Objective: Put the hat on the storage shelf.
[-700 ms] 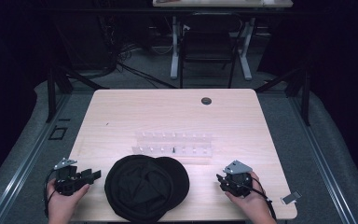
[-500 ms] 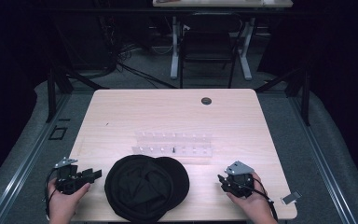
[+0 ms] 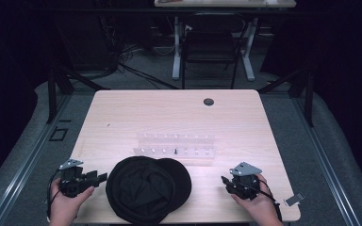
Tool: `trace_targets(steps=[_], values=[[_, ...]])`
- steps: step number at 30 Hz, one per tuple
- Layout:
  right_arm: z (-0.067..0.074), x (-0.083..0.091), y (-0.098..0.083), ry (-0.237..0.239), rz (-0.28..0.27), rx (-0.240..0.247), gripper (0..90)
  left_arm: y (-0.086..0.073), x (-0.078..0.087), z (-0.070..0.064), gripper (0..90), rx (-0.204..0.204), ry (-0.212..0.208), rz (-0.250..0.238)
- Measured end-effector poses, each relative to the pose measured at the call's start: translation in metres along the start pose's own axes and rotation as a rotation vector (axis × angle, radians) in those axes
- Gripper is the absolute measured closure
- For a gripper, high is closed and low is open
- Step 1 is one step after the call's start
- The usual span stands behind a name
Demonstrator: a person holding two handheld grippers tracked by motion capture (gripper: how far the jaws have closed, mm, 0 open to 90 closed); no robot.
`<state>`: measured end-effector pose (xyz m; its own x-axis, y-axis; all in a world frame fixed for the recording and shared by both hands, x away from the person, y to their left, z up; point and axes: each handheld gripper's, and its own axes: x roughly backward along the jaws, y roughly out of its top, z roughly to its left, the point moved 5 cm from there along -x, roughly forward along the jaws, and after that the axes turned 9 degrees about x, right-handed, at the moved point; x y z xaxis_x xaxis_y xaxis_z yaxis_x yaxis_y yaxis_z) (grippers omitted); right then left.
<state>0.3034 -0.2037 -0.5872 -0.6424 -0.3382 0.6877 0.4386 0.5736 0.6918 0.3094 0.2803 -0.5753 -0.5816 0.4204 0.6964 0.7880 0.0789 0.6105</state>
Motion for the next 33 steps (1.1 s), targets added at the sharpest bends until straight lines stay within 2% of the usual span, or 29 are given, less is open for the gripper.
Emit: trace_targets(steps=[1, 2, 3, 5, 11, 15, 17, 21, 29, 33], values=[[0.000, 0.000, 0.000, -0.004, -0.006, 0.001, 56.0, -0.003, 0.004, -0.002, 48.7, 0.011, -0.033, 0.013], [0.000, 0.000, 0.000, -0.004, -0.006, 0.001, 56.0, -0.003, 0.004, -0.002, 50.0, 0.011, -0.033, 0.013], [-0.001, 0.002, 0.001, -0.019, -0.012, 0.007, 56.3, -0.005, 0.008, -0.005, 51.3, 0.036, -0.063, 0.018], [-0.001, 0.003, 0.001, -0.014, -0.012, 0.010, 56.7, -0.006, 0.012, -0.005, 51.9, 0.047, -0.073, 0.019], [-0.002, 0.003, 0.002, -0.013, -0.019, 0.004, 56.9, -0.007, 0.023, -0.008, 54.9, 0.067, -0.081, 0.028], [-0.001, 0.003, 0.002, -0.012, -0.025, 0.009, 56.9, -0.008, 0.029, -0.012, 55.2, 0.073, -0.087, 0.059], [0.000, 0.003, 0.002, -0.011, -0.022, 0.009, 56.9, -0.011, 0.031, -0.016, 55.2, 0.094, -0.104, 0.066], [0.000, 0.002, 0.002, -0.009, -0.029, 0.004, 57.1, -0.015, 0.031, -0.020, 55.2, 0.119, -0.121, 0.088], [0.002, 0.002, 0.002, -0.004, -0.019, 0.021, 57.5, -0.023, 0.025, -0.022, 58.3, 0.123, -0.110, 0.116], [0.002, 0.002, 0.002, -0.003, -0.020, 0.021, 57.5, -0.029, 0.023, -0.023, 60.7, 0.134, -0.128, 0.124]])
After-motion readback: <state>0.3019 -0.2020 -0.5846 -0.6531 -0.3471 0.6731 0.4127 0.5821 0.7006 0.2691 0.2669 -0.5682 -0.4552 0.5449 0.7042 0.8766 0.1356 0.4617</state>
